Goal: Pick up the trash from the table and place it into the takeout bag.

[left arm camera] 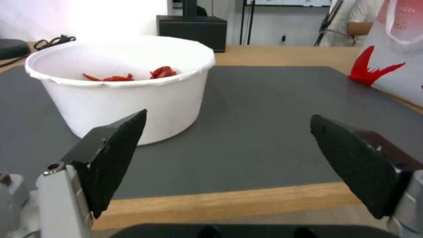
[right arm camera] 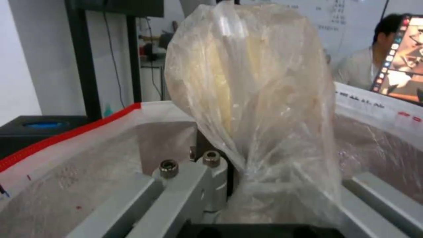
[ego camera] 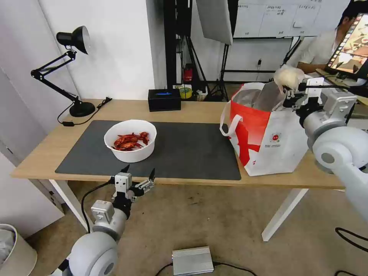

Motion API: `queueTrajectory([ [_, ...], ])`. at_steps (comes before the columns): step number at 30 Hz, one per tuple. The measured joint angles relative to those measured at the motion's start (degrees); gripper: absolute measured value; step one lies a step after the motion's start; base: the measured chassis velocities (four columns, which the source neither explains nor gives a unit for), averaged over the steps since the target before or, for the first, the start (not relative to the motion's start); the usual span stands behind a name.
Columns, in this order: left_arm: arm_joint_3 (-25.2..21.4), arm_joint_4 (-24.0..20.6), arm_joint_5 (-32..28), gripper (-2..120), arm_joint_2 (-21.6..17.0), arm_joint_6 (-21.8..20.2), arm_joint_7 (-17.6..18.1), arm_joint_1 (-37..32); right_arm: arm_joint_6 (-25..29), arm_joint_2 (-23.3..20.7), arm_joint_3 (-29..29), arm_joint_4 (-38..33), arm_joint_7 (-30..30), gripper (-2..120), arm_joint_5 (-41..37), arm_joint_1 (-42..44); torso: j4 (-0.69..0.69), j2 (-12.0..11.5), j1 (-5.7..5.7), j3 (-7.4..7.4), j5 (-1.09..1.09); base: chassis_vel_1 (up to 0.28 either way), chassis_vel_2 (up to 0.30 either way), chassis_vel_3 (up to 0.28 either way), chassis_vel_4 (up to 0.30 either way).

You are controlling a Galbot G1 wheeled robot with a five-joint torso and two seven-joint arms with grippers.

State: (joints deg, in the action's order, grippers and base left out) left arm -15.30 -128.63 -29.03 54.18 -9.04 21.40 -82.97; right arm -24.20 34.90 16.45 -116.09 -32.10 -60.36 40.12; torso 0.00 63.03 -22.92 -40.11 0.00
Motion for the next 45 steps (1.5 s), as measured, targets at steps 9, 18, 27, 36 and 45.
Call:
queueTrajectory([
  [9, 0.3, -0.29, -0.18, 100, -0.31, 0.74, -0.01, 0.51, -1.33, 0.03, 0.0, -0.24, -2.26, 37, -3.15, -1.05, 0.0, 0.0, 0.0, 0.0, 0.0, 0.0, 0.0, 0.0, 0.0],
  [18, 0.37, -0.18, -0.28, 100, -0.07, 0.69, -0.01, 0.67, -2.71, -0.33, 0.0, -0.39, -2.84, 69, -3.37, -0.99, 0.0, 0.0, 0.0, 0.0, 0.0, 0.0, 0.0, 0.0, 0.0],
  [27, -0.05, -0.63, -0.28, 100, -0.11, 0.58, 0.04, 0.06, -4.57, -0.88, -0.12, -0.16, -2.94, 99, -3.43, -1.15, 0.0, 0.0, 0.0, 0.0, 0.0, 0.0, 0.0, 0.0, 0.0],
  [36, 0.0, -0.68, -0.24, 100, -0.14, 0.54, 0.16, -0.13, -8.66, -1.95, -0.18, -0.18, -3.89, 100, -6.88, -2.34, 0.0, 0.0, 0.0, 0.0, 0.0, 0.0, 0.0, 0.0, 0.0],
  [45, 0.91, -0.68, -0.2, 100, -0.55, 0.52, 0.17, 0.18, -12.05, -3.17, 0.46, -0.04, -9.13, 100, -17.05, -4.14, -0.01, 0.0, 0.0, 0.0, 0.0, 0.0, 0.0, 0.0, 0.0],
])
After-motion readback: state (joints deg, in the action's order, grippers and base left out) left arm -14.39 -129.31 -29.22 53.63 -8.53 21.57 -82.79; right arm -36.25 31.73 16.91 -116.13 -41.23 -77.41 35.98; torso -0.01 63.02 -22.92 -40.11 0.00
